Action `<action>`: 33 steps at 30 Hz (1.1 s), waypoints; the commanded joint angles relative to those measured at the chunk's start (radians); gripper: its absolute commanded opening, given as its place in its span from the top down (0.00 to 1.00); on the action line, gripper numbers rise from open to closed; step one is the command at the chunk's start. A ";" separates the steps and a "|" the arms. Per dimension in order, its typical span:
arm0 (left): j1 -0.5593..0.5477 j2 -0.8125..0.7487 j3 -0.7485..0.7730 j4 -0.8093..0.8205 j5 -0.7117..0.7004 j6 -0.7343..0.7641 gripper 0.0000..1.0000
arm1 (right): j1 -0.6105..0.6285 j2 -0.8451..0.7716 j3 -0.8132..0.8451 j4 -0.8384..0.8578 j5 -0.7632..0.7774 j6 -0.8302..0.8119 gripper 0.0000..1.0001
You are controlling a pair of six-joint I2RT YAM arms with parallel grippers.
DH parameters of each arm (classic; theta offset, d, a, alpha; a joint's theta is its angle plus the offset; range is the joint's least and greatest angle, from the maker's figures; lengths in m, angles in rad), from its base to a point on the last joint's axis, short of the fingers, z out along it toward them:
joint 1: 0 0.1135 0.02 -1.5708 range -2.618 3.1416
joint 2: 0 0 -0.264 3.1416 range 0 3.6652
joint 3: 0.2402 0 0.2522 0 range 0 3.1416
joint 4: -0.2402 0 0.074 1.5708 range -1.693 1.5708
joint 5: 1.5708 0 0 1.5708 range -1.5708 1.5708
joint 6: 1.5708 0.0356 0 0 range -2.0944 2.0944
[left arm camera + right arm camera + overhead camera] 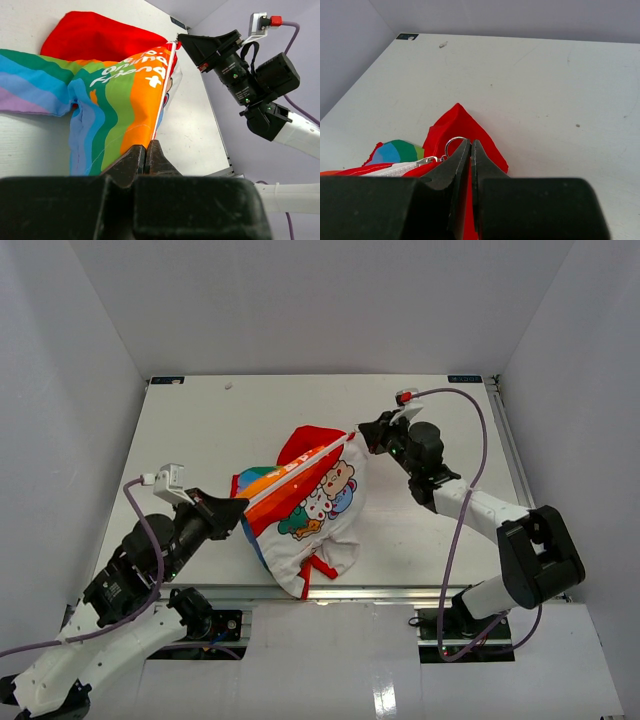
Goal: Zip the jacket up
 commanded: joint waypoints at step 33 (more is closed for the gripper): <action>0.104 0.337 -0.140 0.344 -0.128 0.111 0.02 | -0.063 -0.087 -0.017 -0.070 0.008 -0.064 0.08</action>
